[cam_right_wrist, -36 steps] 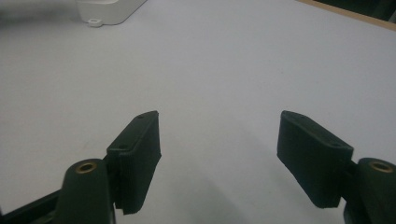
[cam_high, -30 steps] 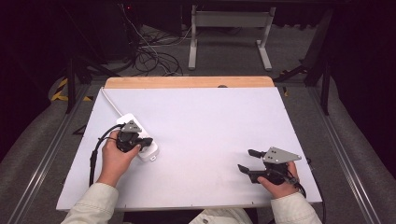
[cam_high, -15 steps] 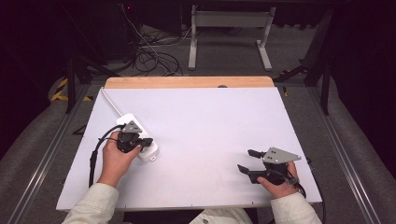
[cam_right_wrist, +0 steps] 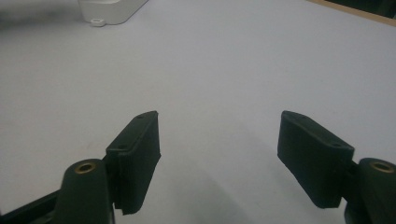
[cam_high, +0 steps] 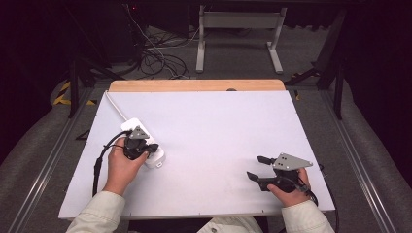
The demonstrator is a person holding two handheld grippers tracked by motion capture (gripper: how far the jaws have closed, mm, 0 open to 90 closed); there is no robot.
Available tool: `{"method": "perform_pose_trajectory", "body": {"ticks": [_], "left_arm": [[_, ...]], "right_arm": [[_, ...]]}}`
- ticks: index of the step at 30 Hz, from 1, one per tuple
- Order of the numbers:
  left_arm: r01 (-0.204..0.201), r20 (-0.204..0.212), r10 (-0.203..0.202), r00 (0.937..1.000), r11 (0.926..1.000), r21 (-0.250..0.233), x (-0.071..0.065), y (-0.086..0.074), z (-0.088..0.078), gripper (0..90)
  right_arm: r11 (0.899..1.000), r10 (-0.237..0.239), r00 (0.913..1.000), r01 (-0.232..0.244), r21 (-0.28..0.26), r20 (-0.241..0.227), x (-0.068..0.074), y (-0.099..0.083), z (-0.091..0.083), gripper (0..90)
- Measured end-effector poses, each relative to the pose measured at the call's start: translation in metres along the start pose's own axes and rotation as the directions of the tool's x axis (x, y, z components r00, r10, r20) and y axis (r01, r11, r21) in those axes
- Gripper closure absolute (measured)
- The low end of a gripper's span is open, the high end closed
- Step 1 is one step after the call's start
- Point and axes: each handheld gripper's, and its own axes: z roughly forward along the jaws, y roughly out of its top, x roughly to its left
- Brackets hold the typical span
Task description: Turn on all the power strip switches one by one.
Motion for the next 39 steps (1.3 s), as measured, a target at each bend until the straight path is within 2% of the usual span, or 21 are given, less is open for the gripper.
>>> {"method": "perform_pose_trajectory", "body": {"ticks": [11,12,14,17,21,22,23,24,26,27,28,29,32,34,38,39], "left_arm": [[-0.008,-0.002,0.008,1.0,0.9999,0.013,-0.001,0.001,0.0,90.0],[-0.02,-0.022,0.021,0.9995,0.9995,0.023,-0.003,0.002,0.0,90.0],[-0.019,-0.033,0.02,0.9992,0.9993,0.033,-0.006,0.003,0.001,90.0],[-0.019,-0.032,0.021,0.9993,0.999,0.041,-0.007,0.004,0.001,90.0],[-0.031,-0.059,0.033,0.9977,0.9986,0.043,-0.01,0.004,0.0,90.0],[-0.023,-0.053,0.025,0.9983,0.9993,0.028,-0.009,0.003,0.0,90.0],[-0.025,-0.074,0.023,0.997,0.9995,-0.018,-0.006,-0.002,-0.002,90.0],[-0.025,-0.075,0.022,0.9969,0.9989,-0.04,-0.005,-0.003,-0.005,90.0],[-0.024,-0.06,0.016,0.998,0.9907,-0.134,-0.002,0.001,-0.02,90.0],[-0.004,-0.036,-0.002,0.9994,0.9877,-0.156,-0.001,0.003,-0.025,90.0],[-0.005,-0.032,-0.001,0.9995,0.9852,-0.171,0.0,0.005,-0.03,90.0],[-0.017,-0.041,0.01,0.9991,0.9831,-0.182,0.001,0.006,-0.033,90.0],[-0.018,-0.047,0.01,0.9989,0.9824,-0.186,0.003,0.008,-0.036,90.0],[0.005,-0.03,-0.011,0.9995,0.9809,-0.195,0.004,0.007,-0.037,90.0],[0.009,-0.021,-0.013,0.9997,0.9821,-0.188,0.006,0.007,-0.036,90.0],[-0.001,-0.034,-0.005,0.9994,0.9826,-0.186,0.008,0.007,-0.036,90.0]], "right_arm": [[1.0,0.004,1.0,-0.004,0.003,-0.003,0.0,0.0,0.001,30.7],[1.0,0.005,1.0,-0.005,0.002,-0.005,0.0,0.0,0.001,30.7],[1.0,0.004,1.0,-0.004,0.003,-0.005,0.001,0.0,0.001,30.7],[1.0,0.005,1.0,-0.005,0.003,-0.004,0.001,0.0,0.001,30.7],[1.0,0.005,1.0,-0.005,0.003,-0.005,0.001,0.0,0.001,30.6],[1.0,0.004,1.0,-0.004,0.003,-0.004,0.001,0.0,0.001,30.6],[1.0,0.004,1.0,-0.004,0.002,-0.004,0.001,0.0,0.0,30.6],[1.0,0.005,1.0,-0.005,0.0,-0.003,0.0,0.0,0.0,30.6],[1.0,0.005,1.0,-0.005,-0.008,-0.003,0.0,0.0,-0.001,30.6],[1.0,0.005,1.0,-0.005,-0.009,-0.002,-0.001,0.0,-0.001,30.6],[1.0,0.006,1.0,-0.006,-0.006,-0.001,-0.002,0.0,-0.001,30.6],[1.0,0.007,1.0,-0.007,-0.004,-0.001,-0.002,0.0,0.0,30.6],[1.0,0.006,1.0,-0.006,0.002,-0.004,-0.001,0.0,0.001,30.5],[1.0,0.004,1.0,-0.004,0.001,-0.003,-0.001,0.0,0.0,30.6],[1.0,0.006,1.0,-0.006,-0.001,0.001,-0.001,0.0,0.0,30.6],[1.0,0.005,1.0,-0.005,0.001,-0.002,-0.001,0.0,0.0,30.5]]}}
